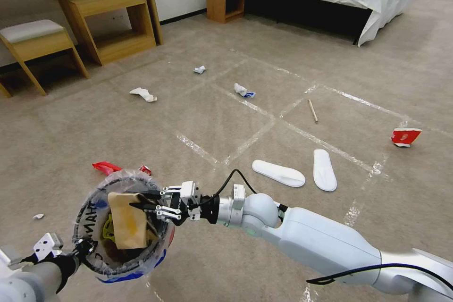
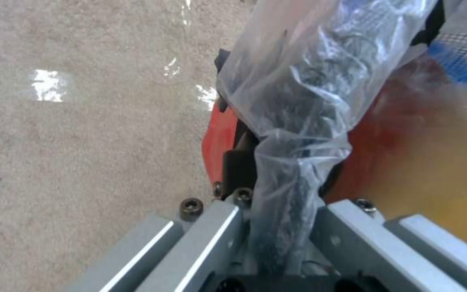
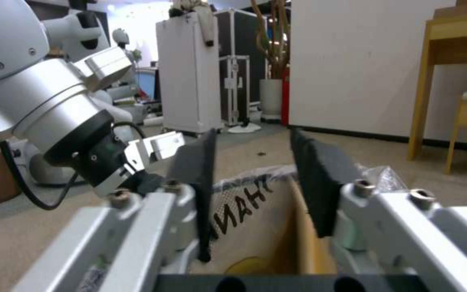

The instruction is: Pick up the trash bin and place the garbage on the floor into it.

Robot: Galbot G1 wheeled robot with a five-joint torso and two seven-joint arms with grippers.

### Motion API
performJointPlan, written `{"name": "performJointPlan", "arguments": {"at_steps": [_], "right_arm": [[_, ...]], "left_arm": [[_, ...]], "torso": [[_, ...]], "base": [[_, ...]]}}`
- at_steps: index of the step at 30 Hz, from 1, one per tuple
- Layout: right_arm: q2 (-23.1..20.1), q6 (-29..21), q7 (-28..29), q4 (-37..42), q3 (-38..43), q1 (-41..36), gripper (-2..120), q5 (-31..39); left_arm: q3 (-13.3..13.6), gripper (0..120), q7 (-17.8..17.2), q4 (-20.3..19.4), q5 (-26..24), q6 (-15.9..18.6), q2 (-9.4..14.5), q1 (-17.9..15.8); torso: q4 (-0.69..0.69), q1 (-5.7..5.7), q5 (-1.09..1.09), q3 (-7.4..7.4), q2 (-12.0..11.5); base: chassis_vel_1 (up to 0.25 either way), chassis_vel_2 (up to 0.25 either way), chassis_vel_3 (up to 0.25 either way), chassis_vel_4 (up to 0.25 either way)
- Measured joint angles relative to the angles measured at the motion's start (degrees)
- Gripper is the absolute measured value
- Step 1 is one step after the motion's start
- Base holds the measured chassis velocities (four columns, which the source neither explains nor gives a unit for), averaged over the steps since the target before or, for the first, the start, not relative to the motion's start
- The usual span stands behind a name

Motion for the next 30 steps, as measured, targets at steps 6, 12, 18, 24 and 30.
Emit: {"name": "performJointPlan", "arguments": {"at_steps": [6, 12, 18, 24, 30], "right_arm": [[-0.04, -0.28, 0.13, 0.30, -0.08, 0.11, 64, -0.03], [-0.34, -0.37, 0.39, 0.92, -0.09, 0.02, 82, 0.12], [-1.58, -0.50, 0.72, 2.81, 0.77, 0.22, 99, 1.01], [-2.96, -0.68, 1.40, 5.66, 3.91, 0.20, 100, 2.30], [-4.64, -0.85, 10.59, 8.91, 17.37, -2.32, 100, 3.48]], "left_arm": [[-0.15, 0, -0.03, -0.15, -0.02, 0.00, 0.36, 0.17], [-0.17, 0, -0.07, -0.22, -0.07, 0.00, 0.46, 0.26], [-0.10, 0, -0.17, -0.22, -0.06, 0.00, 0.35, 0.28], [-0.22, 0, -0.21, -0.27, -0.05, 0.00, 0.32, 0.39], [-0.45, 0, -0.24, -0.38, -0.06, 0.00, 0.23, 0.39]], "torso": [[0.00, 0.00, 0.01, 0.00, 0.00], [0.00, 0.00, 0.01, 0.00, 0.00], [0.00, 0.00, 0.01, 0.00, 0.00], [0.00, 0.00, 0.00, 0.00, 0.00], [0.01, 0.00, 0.01, 0.00, 0.00]], "base": [[0.000, 0.000, 0.000, 0.000], [0.000, 0.000, 0.000, 0.000], [0.000, 0.000, 0.000, 0.000], [0.000, 0.000, 0.000, 0.000], [0.000, 0.000, 0.000, 0.000]]}}
